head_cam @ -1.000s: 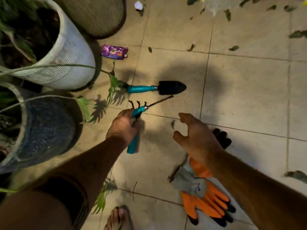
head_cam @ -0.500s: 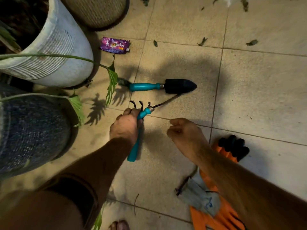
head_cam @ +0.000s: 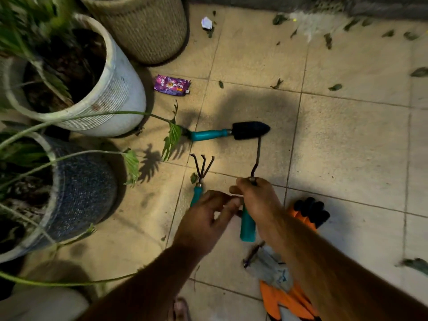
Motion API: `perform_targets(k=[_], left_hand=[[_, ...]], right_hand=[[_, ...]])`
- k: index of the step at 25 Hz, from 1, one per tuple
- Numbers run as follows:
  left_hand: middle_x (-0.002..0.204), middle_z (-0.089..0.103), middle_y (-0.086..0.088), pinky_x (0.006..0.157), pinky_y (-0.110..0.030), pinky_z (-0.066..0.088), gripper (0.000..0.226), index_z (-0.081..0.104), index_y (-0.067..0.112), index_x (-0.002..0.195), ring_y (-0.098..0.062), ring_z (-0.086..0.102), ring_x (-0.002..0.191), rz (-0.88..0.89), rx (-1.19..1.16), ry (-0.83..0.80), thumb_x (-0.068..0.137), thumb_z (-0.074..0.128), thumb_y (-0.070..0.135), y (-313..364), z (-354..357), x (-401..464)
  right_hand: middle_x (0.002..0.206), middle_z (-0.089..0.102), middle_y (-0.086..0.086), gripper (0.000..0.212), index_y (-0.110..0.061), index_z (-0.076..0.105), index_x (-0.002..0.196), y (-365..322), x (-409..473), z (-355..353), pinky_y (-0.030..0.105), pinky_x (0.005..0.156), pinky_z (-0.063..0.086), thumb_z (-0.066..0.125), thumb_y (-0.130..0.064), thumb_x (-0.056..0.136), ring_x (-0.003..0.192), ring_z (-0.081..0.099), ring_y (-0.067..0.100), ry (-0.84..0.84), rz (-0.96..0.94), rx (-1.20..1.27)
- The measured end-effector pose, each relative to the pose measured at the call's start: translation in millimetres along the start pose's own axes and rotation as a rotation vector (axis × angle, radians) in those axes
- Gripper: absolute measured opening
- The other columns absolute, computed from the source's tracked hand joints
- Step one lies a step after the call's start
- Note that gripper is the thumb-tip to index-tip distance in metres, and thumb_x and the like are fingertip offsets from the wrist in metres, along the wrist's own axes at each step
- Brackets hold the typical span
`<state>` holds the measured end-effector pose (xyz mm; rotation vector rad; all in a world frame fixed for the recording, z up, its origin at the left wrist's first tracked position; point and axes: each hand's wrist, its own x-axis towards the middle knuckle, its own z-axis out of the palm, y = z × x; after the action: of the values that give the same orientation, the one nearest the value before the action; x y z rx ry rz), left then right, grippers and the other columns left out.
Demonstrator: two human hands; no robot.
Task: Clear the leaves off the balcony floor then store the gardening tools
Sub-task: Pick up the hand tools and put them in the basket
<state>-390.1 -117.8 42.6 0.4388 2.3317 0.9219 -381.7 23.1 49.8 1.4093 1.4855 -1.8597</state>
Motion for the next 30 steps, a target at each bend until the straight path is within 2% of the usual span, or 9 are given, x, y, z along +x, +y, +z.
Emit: perform_targets(k=[3, 5, 8, 12, 15, 20, 24, 26, 30], left_hand=[[0.127, 0.058, 0.004, 0.091, -0.034, 0.056, 0.033, 0.059, 0.031, 0.131, -0.011, 0.061, 0.106, -0.283, 0.002, 0.138, 0.099, 0.055, 0.041, -31, -2, 24], [0.139, 0.050, -0.004, 0.103, -0.045, 0.051, 0.048, 0.048, 0.026, 0.143, -0.024, 0.056, 0.121, -0.475, 0.102, 0.100, 0.097, 0.062, 0.030, -54, 3, 41], [0.139, 0.045, -0.011, 0.107, -0.046, 0.046, 0.063, 0.042, 0.016, 0.145, -0.033, 0.049, 0.126, -0.626, 0.219, 0.034, 0.090, 0.070, 0.026, -75, 11, 59], [0.136, 0.049, -0.008, 0.103, -0.041, 0.046, 0.059, 0.045, 0.016, 0.141, -0.030, 0.051, 0.126, -0.574, 0.117, 0.123, 0.089, 0.072, 0.021, -86, 22, 56], [0.138, 0.053, -0.004, 0.105, -0.039, 0.045, 0.048, 0.048, 0.017, 0.141, -0.024, 0.052, 0.127, -0.419, 0.055, 0.193, 0.096, 0.063, 0.026, -82, 20, 45], [0.113, 0.065, 0.001, 0.085, -0.038, 0.056, 0.037, 0.049, 0.022, 0.123, -0.018, 0.065, 0.102, -0.245, 0.136, 0.286, 0.094, 0.063, 0.040, -52, -2, 79], [0.111, 0.068, -0.002, 0.085, -0.045, 0.058, 0.039, 0.051, 0.027, 0.136, -0.023, 0.067, 0.102, -0.181, 0.308, 0.262, 0.101, 0.052, 0.043, -37, -10, 135], [0.133, 0.060, -0.005, 0.102, -0.044, 0.050, 0.042, 0.050, 0.026, 0.144, -0.024, 0.058, 0.123, -0.163, 0.297, 0.262, 0.103, 0.053, 0.032, -33, -9, 164], [0.165, 0.025, 0.000, 0.125, -0.041, 0.020, 0.056, 0.036, 0.025, 0.155, -0.024, 0.020, 0.152, -0.174, 0.510, 0.169, 0.102, 0.054, 0.027, -44, -3, 202]], right_hand=[[0.104, 0.070, 0.002, 0.007, -0.023, 0.058, 0.104, 5, 12, -10, 0.042, 0.088, 0.056, 0.052, -0.027, 0.106, 0.093, 0.070, 0.020, 0.006, 0.008, 0.005], [0.100, 0.069, 0.003, 0.008, -0.020, 0.059, 0.104, 12, 26, -19, 0.039, 0.080, 0.056, 0.053, -0.025, 0.105, 0.084, 0.068, 0.019, 0.036, -0.005, -0.019], [0.097, 0.069, 0.004, 0.014, -0.015, 0.063, 0.109, 27, 43, -28, 0.037, 0.075, 0.055, 0.054, -0.024, 0.104, 0.077, 0.064, 0.018, 0.053, -0.020, -0.055], [0.090, 0.065, 0.005, 0.008, -0.018, 0.062, 0.099, 47, 58, -35, 0.031, 0.067, 0.051, 0.056, -0.021, 0.103, 0.071, 0.058, 0.016, 0.073, -0.007, -0.051], [0.090, 0.064, 0.006, 0.006, -0.017, 0.061, 0.099, 50, 63, -33, 0.028, 0.060, 0.048, 0.057, -0.018, 0.102, 0.068, 0.055, 0.016, 0.094, 0.006, -0.023], [0.093, 0.068, 0.008, 0.006, -0.021, 0.061, 0.096, 38, 66, -26, 0.036, 0.066, 0.051, 0.058, -0.025, 0.100, 0.071, 0.059, 0.020, 0.114, -0.029, -0.101], [0.086, 0.060, 0.002, 0.010, -0.018, 0.056, 0.107, 30, 69, -28, 0.010, 0.042, 0.041, 0.052, -0.027, 0.105, 0.066, 0.053, 0.012, 0.159, -0.121, -0.225], [0.085, 0.058, 0.000, 0.015, -0.020, 0.053, 0.111, 32, 69, -27, 0.019, 0.046, 0.045, 0.047, -0.034, 0.107, 0.068, 0.054, 0.012, 0.176, -0.178, -0.287], [0.091, 0.065, 0.004, 0.025, -0.024, 0.051, 0.116, 48, 71, -21, 0.051, 0.079, 0.058, 0.040, -0.045, 0.107, 0.086, 0.066, 0.028, 0.267, -0.286, -0.392]])
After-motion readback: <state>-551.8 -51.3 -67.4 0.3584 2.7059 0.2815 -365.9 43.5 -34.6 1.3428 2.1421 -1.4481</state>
